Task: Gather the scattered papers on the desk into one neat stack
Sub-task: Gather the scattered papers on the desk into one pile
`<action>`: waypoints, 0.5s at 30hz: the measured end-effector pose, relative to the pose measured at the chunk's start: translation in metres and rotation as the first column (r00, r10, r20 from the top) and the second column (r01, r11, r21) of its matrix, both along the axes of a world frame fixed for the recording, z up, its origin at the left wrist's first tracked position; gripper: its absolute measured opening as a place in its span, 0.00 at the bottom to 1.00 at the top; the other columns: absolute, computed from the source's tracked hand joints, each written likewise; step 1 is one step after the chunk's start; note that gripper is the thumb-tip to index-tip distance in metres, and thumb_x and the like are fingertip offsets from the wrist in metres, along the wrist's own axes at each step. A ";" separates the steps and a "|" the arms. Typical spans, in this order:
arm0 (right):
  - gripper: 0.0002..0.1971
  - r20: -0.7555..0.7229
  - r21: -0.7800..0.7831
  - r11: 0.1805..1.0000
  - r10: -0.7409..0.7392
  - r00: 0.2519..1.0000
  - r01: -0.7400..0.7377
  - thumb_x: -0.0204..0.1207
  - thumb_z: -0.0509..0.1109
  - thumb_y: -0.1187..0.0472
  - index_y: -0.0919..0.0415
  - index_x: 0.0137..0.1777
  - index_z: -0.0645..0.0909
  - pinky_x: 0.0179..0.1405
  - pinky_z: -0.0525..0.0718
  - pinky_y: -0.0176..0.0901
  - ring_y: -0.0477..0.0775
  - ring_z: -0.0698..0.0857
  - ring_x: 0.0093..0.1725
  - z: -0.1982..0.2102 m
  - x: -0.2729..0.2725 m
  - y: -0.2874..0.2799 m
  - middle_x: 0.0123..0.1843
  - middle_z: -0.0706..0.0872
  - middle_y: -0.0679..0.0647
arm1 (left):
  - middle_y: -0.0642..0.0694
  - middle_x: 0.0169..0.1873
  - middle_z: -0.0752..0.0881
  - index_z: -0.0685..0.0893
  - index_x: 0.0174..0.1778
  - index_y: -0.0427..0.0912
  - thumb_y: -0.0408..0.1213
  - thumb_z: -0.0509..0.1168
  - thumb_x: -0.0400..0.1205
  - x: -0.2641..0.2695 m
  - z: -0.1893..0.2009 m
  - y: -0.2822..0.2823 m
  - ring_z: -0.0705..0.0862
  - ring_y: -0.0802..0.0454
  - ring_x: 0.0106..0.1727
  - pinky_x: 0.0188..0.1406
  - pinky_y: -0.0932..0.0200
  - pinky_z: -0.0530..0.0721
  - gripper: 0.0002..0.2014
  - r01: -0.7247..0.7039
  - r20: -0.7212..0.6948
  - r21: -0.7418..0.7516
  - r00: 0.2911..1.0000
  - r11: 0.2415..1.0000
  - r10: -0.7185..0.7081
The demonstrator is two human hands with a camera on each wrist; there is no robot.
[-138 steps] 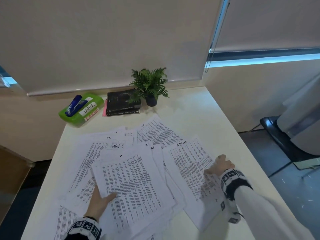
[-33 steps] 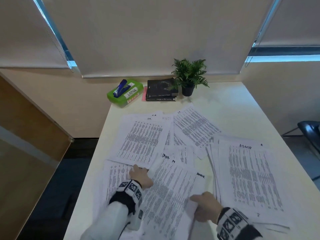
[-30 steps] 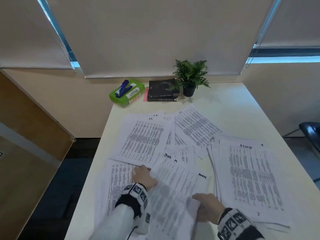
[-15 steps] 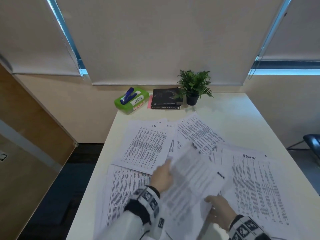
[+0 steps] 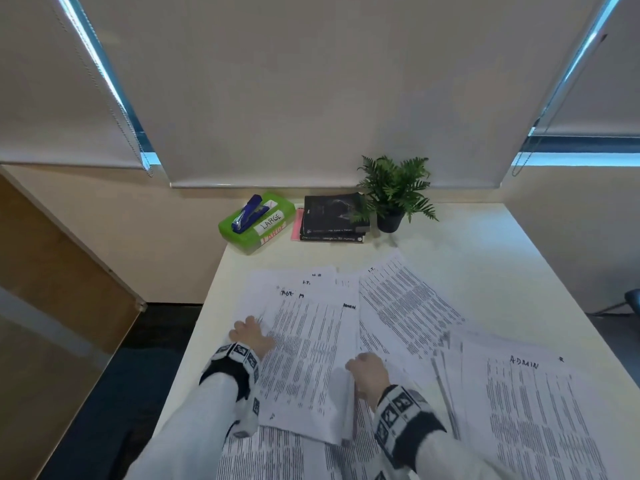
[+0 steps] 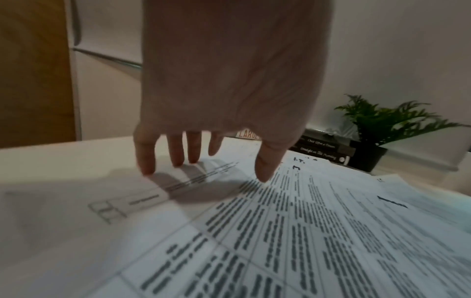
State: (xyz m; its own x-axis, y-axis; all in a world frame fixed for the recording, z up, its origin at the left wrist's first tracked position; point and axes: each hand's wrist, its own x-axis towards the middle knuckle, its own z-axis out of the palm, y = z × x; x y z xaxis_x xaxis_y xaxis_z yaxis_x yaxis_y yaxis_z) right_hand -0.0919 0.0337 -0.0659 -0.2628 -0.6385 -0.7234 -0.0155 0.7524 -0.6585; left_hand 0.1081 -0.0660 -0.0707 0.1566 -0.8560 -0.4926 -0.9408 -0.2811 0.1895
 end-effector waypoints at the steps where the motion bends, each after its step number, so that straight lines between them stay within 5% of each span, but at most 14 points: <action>1: 0.14 -0.018 0.000 1.000 -0.014 1.000 0.014 0.77 0.61 0.68 0.69 0.62 0.73 0.43 0.75 0.44 0.54 0.75 0.44 -0.002 0.002 -0.006 0.52 0.79 0.61 | 0.36 0.73 0.65 0.60 0.77 0.38 0.50 0.62 0.79 0.002 -0.006 -0.004 0.66 0.38 0.73 0.71 0.48 0.69 0.33 -0.026 0.004 -0.011 1.000 1.000 0.026; 3: 0.23 0.012 0.010 1.000 -0.029 0.999 0.029 0.80 0.61 0.66 0.70 0.74 0.66 0.55 0.76 0.46 0.59 0.77 0.56 -0.002 0.004 -0.015 0.67 0.77 0.64 | 0.36 0.72 0.65 0.61 0.76 0.38 0.53 0.63 0.78 0.009 -0.015 -0.013 0.66 0.37 0.73 0.69 0.45 0.71 0.35 -0.097 -0.024 -0.045 0.995 0.994 0.096; 7: 0.30 0.167 0.040 0.997 -0.078 0.983 0.072 0.79 0.65 0.66 0.70 0.78 0.59 0.66 0.74 0.52 0.66 0.72 0.73 -0.005 0.011 -0.030 0.75 0.70 0.65 | 0.35 0.70 0.69 0.64 0.73 0.37 0.51 0.67 0.77 0.016 -0.016 -0.020 0.73 0.37 0.69 0.67 0.48 0.73 0.34 -0.229 -0.287 0.008 0.932 0.973 0.222; 10: 0.35 0.167 0.012 0.997 -0.073 0.983 0.072 0.76 0.65 0.68 0.65 0.80 0.54 0.72 0.74 0.58 0.65 0.73 0.72 -0.015 0.022 -0.033 0.76 0.69 0.63 | 0.36 0.72 0.71 0.57 0.79 0.36 0.40 0.64 0.81 0.014 -0.008 -0.016 0.76 0.39 0.68 0.64 0.50 0.75 0.33 -0.168 -0.456 0.106 0.868 0.980 0.198; 13: 0.32 0.134 -0.006 0.996 -0.082 0.988 0.084 0.76 0.60 0.71 0.64 0.80 0.54 0.67 0.78 0.59 0.64 0.78 0.63 -0.013 0.025 -0.027 0.67 0.74 0.63 | 0.39 0.76 0.67 0.56 0.79 0.41 0.29 0.57 0.83 0.000 0.002 0.003 0.83 0.42 0.53 0.45 0.57 0.81 0.28 -0.028 -0.513 -0.031 0.858 0.999 0.008; 15: 0.29 0.076 -0.022 0.995 -0.097 0.992 0.099 0.78 0.56 0.74 0.64 0.79 0.56 0.63 0.79 0.54 0.60 0.78 0.57 -0.015 0.020 -0.024 0.64 0.76 0.61 | 0.43 0.77 0.68 0.59 0.78 0.45 0.28 0.55 0.84 -0.014 0.012 0.023 0.83 0.47 0.57 0.48 0.64 0.79 0.26 0.057 -0.510 -0.170 0.849 0.984 -0.138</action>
State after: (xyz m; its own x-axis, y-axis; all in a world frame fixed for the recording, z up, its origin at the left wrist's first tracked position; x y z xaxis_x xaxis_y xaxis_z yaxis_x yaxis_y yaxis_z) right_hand -0.0719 0.0097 -0.0806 -0.2710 -0.6313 -0.7267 0.1072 0.7304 -0.6745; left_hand 0.0942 -0.0429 -0.0584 -0.1749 -0.9205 -0.3495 -0.7153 -0.1251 0.6875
